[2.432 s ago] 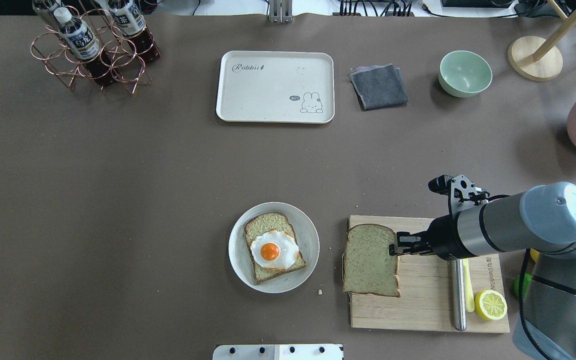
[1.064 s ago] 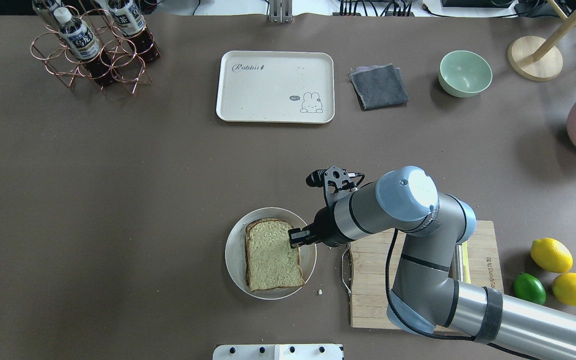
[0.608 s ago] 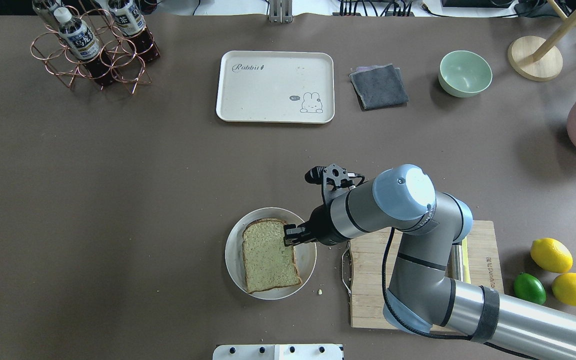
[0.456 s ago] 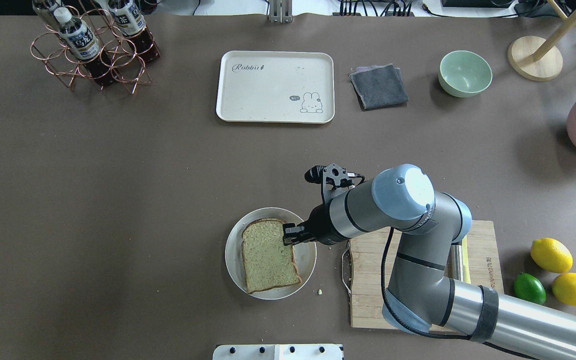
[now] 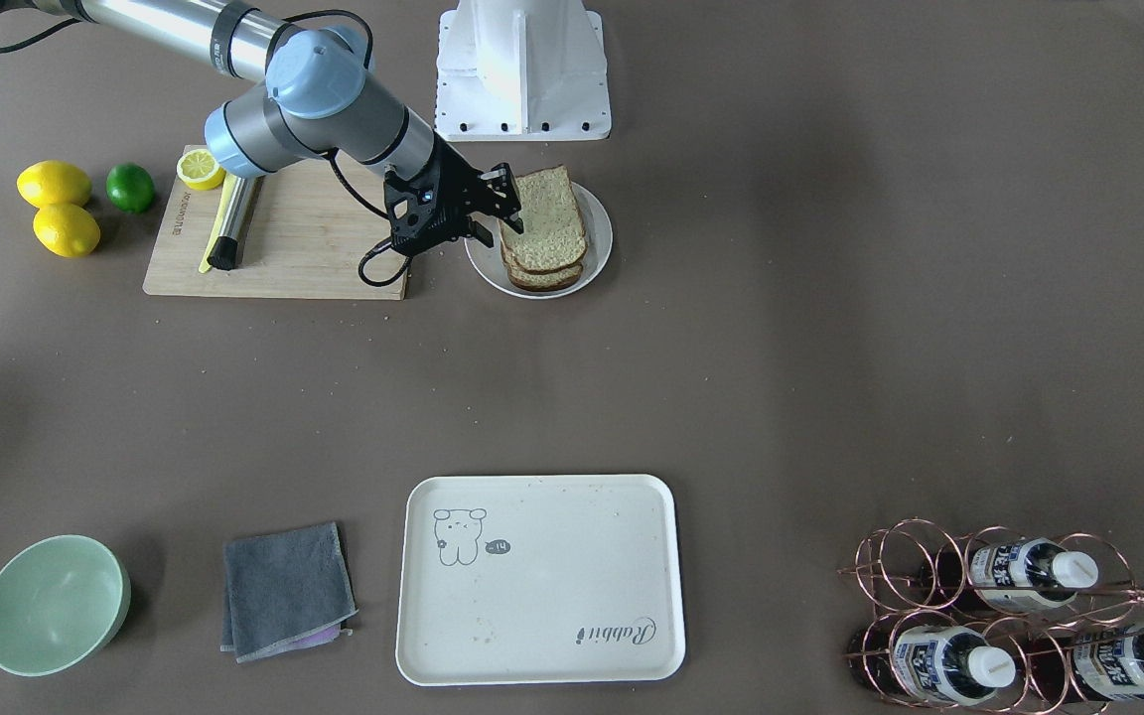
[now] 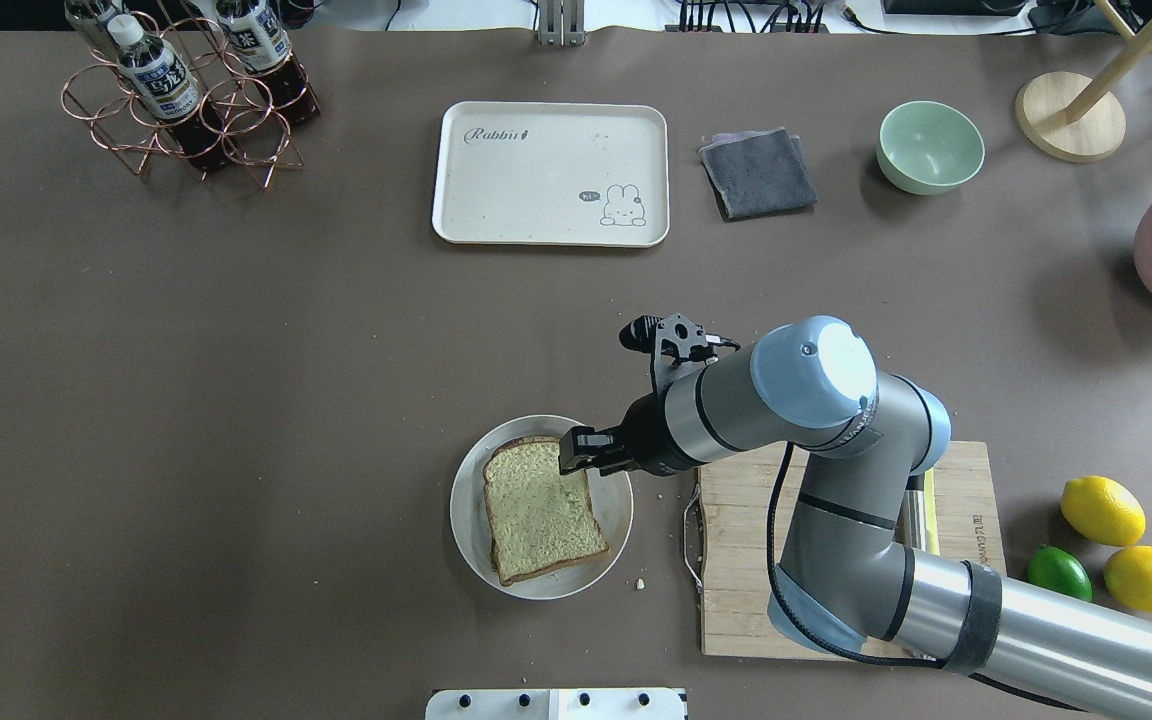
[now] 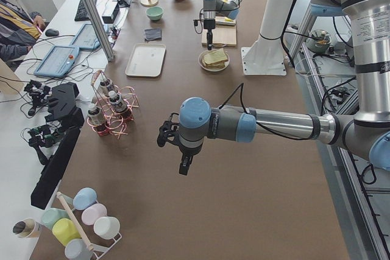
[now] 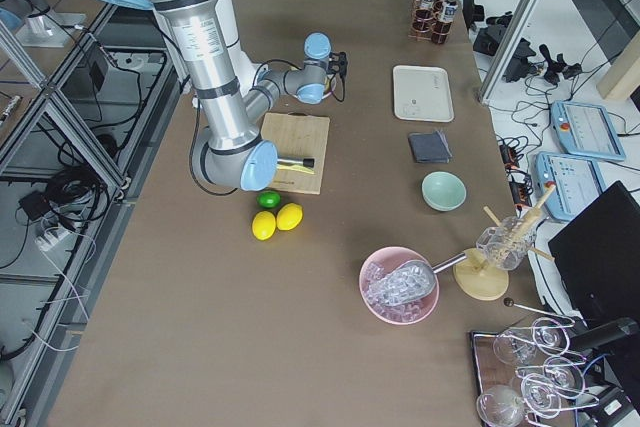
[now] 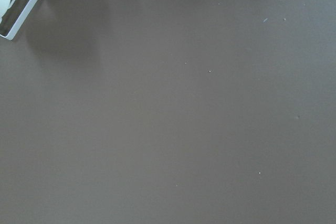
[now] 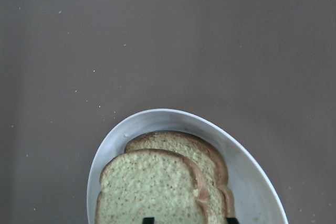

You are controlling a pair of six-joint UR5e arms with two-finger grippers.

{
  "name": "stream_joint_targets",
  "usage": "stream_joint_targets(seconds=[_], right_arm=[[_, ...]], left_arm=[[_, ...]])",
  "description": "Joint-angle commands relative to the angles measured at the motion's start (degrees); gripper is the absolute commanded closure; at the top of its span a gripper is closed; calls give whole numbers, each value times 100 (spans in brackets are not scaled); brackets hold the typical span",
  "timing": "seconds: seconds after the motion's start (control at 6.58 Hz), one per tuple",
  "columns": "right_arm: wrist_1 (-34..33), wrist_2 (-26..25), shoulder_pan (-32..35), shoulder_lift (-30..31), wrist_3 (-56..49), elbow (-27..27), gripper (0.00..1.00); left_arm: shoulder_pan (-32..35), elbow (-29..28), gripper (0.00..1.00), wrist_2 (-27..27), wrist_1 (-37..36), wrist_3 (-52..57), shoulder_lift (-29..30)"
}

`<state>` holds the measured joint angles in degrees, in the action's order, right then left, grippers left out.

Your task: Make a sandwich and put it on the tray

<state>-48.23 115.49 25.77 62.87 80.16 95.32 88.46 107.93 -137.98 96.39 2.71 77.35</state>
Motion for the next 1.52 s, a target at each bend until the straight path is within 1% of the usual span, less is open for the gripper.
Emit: stream_joint_targets(seconds=[0.0, 0.15, 0.3, 0.46, 0.61, 0.76, 0.91, 1.06, 1.22, 1.37], right_arm=[[-29, 70, 270, 302, 149, 309, 1], [-29, 166, 393, 609, 149, 572, 1], [-29, 593, 707, 786, 149, 636, 1], [-20, 1068, 1085, 971, 149, 645, 1], [-11, 1307, 1349, 1129, 132, 680, 1], [-11, 1466, 1552, 1270, 88, 681, 1], [6, 1781, 1867, 1437, 27, 689, 1], [6, 2063, 2166, 1587, -278, 689, 1], [6, 2309, 2422, 1779, -577, 724, 1], [15, 2538, 2659, 1990, -902, 724, 1]], left_arm=[[-1218, -9, 2, -352, 2037, -2663, -44], [-1826, 9, 2, -292, 2824, -3923, 8], [-2310, 35, 2, -274, 3154, -4780, 209], [-2837, 96, 2, -91, 3227, -5597, 585], [-3669, 297, 2, 633, 3237, -6467, 832], [-4269, 386, 2, 1076, 3228, -7076, 1052], [-4867, 387, 2, 1611, 3211, -7639, 1359], [-5491, 387, 2, 2199, 3193, -7993, 1553], [-5871, 369, 2, 2570, 3149, -8231, 1747], [-6075, 369, 2, 2731, 2914, -8451, 1975]])
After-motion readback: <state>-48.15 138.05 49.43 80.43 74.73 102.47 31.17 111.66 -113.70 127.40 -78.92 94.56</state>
